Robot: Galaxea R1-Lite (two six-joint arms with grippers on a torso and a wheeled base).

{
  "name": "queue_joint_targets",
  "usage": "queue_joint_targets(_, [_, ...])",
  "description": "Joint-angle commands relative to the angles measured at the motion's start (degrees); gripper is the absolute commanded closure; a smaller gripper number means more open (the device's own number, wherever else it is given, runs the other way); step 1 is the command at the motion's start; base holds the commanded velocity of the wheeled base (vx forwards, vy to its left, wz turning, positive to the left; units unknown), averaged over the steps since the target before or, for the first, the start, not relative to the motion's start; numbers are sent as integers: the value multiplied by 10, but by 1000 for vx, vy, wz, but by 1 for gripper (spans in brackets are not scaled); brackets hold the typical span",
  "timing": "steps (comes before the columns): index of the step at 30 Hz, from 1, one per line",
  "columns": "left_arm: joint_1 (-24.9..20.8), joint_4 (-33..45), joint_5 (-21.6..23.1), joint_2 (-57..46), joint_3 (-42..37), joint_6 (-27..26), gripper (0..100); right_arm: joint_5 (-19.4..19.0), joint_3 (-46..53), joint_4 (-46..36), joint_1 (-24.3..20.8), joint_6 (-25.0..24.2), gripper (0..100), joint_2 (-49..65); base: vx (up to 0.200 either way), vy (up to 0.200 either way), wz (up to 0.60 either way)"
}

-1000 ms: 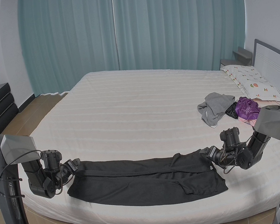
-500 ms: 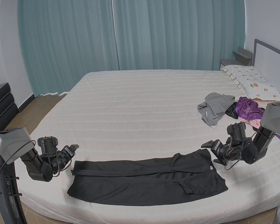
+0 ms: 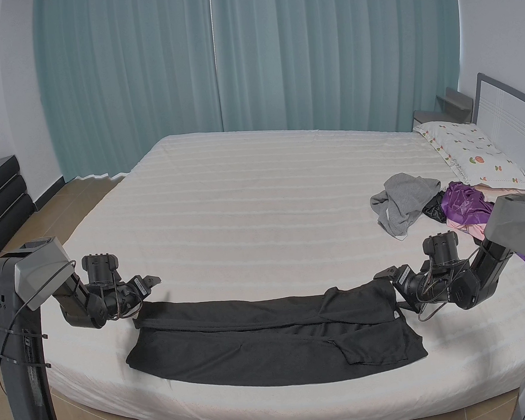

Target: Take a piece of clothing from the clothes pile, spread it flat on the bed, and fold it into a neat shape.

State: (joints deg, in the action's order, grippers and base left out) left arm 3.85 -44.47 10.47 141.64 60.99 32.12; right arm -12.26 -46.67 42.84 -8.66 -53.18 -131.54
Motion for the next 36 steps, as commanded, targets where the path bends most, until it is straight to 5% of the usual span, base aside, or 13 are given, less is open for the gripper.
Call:
queue_joint_targets(1, [2,0,9,17,0,-1,0,0,0,1,0,0,0,-3,0,0,0])
queue_joint_targets(2, [2,-1,17,16,-4,-1,0,0,0,1,0,1,0,-3,0,0,0])
queue_joint_targets(3, [2,0,24,14,-8,-1,100,0,0,1,0,1,0,-3,0,0,0])
queue_joint_targets(36, [22,-52,3,43,12,-17,100,0,4,1,-2,2,0,-3,0,0,0])
